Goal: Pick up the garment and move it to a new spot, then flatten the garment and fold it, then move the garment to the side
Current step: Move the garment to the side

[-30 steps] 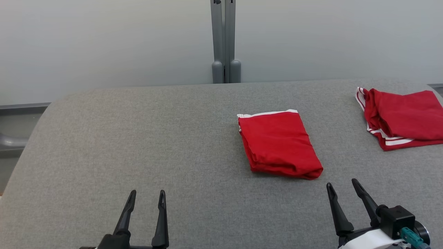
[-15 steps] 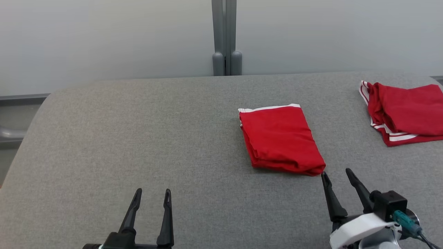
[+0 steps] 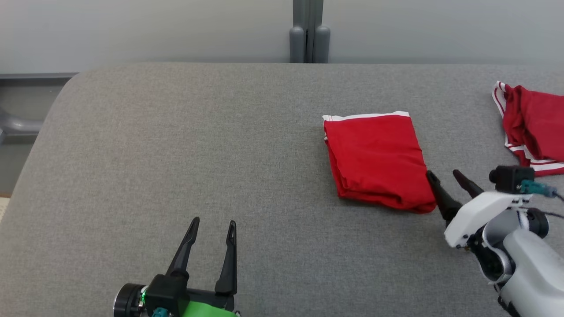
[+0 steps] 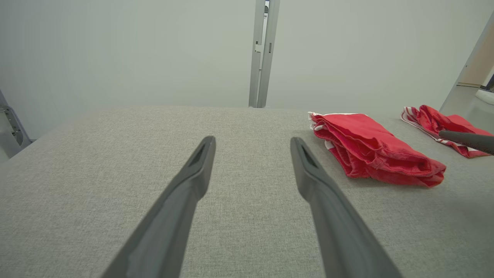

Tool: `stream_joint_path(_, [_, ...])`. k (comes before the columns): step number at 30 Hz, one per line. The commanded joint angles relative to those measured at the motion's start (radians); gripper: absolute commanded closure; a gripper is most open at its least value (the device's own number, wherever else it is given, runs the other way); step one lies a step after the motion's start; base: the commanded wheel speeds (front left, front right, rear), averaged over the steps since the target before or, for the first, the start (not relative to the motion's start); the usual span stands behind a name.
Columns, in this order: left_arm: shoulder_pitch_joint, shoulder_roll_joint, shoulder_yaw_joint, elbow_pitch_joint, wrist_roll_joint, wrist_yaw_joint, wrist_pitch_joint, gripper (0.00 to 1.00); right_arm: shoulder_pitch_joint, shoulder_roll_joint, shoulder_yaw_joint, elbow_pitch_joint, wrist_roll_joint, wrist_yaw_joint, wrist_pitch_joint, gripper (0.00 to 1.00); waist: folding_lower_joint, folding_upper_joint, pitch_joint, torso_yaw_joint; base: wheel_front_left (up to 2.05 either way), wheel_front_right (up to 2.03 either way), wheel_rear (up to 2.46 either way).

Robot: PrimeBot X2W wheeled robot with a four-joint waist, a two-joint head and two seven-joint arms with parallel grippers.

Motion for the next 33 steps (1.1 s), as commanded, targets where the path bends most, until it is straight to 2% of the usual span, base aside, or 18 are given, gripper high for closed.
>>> stream_joint_path(1, [-0.026, 0.002, -0.003, -0.004, -0.007, -0.002, 0.0, 0.0, -0.031, -0.028, 0.012, 0.002, 0.05, 0.0, 0.036, 0.0, 0.0, 0.0, 0.049, 0.031, 0.0, 0.0, 0.0])
stream_joint_path(6, [-0.064, 0.002, -0.02, 0.0, -0.021, -0.006, 0.0, 0.0, -0.096, -0.12, 0.04, -0.031, 0.278, 0.0, 0.193, 0.0, 0.0, 0.0, 0.1, 0.06, 0.0, 0.0, 0.0])
stream_joint_path(10, [-0.086, 0.002, -0.032, 0.001, -0.033, -0.008, 0.0, 0.0, -0.118, -0.182, 0.045, -0.049, 0.402, 0.0, 0.266, 0.0, 0.0, 0.0, 0.132, 0.079, 0.0, 0.0, 0.0])
stream_joint_path(14, [-0.105, 0.002, -0.045, 0.004, -0.04, -0.009, 0.0, 0.0, -0.139, -0.226, 0.052, -0.045, 0.458, 0.0, 0.274, 0.0, 0.0, 0.0, 0.156, 0.096, 0.0, 0.0, 0.0])
stream_joint_path(20, [-0.127, 0.002, -0.056, 0.006, -0.041, -0.009, 0.0, 0.0, -0.166, -0.248, 0.086, -0.015, 0.491, 0.0, 0.275, 0.0, 0.0, 0.0, 0.187, 0.113, 0.0, 0.0, 0.0])
stream_joint_path(21, [-0.131, 0.002, -0.057, 0.007, -0.042, -0.009, 0.0, 0.0, -0.17, -0.249, 0.096, -0.005, 0.494, 0.0, 0.279, 0.16, 0.0, 0.0, 0.19, 0.114, 0.0, 0.0, 0.0])
stream_joint_path(22, [-0.133, 0.002, -0.058, 0.008, -0.043, -0.008, 0.0, 0.0, -0.174, -0.249, 0.104, 0.002, 0.495, 0.0, 0.282, 0.38, 0.0, 0.0, 0.192, 0.115, 0.0, 0.0, 0.0])
stream_joint_path(23, [-0.137, 0.002, -0.059, 0.009, -0.044, -0.008, 0.0, 0.0, -0.179, -0.248, 0.113, 0.012, 0.496, 0.0, 0.283, 0.52, 0.0, 0.0, 0.194, 0.117, 0.0, 0.0, 0.0])
stream_joint_path(24, [-0.139, 0.002, -0.06, 0.01, -0.045, -0.008, 0.0, 0.0, -0.182, -0.249, 0.123, 0.02, 0.493, 0.0, 0.286, 0.56, 0.0, 0.0, 0.195, 0.118, 0.0, 0.0, 0.0])
stream_joint_path(26, [-0.14, 0.002, -0.062, 0.012, -0.046, -0.009, 0.0, 0.0, -0.187, -0.247, 0.143, 0.031, 0.498, 0.0, 0.291, 0.75, 0.0, 0.0, 0.196, 0.119, 0.0, 0.0, 0.0])
stream_joint_path(27, [-0.142, 0.002, -0.063, 0.014, -0.046, -0.009, 0.0, 0.0, -0.192, -0.246, 0.15, 0.036, 0.503, 0.0, 0.286, 0.94, 0.0, 0.0, 0.197, 0.12, 0.0, 0.0, 0.0])
stream_joint_path(28, [-0.144, 0.002, -0.064, 0.014, -0.047, -0.01, 0.0, 0.0, -0.196, -0.246, 0.156, 0.038, 0.503, 0.0, 0.28, 1.0, 0.0, 0.0, 0.198, 0.121, 0.0, 0.0, 0.0])
stream_joint_path(33, [-0.151, 0.002, -0.067, 0.011, -0.045, -0.011, 0.0, 0.0, -0.217, -0.268, 0.2, 0.026, 0.494, 0.0, 0.245, 1.0, 0.0, 0.0, 0.211, 0.121, 0.0, 0.0, 0.0])
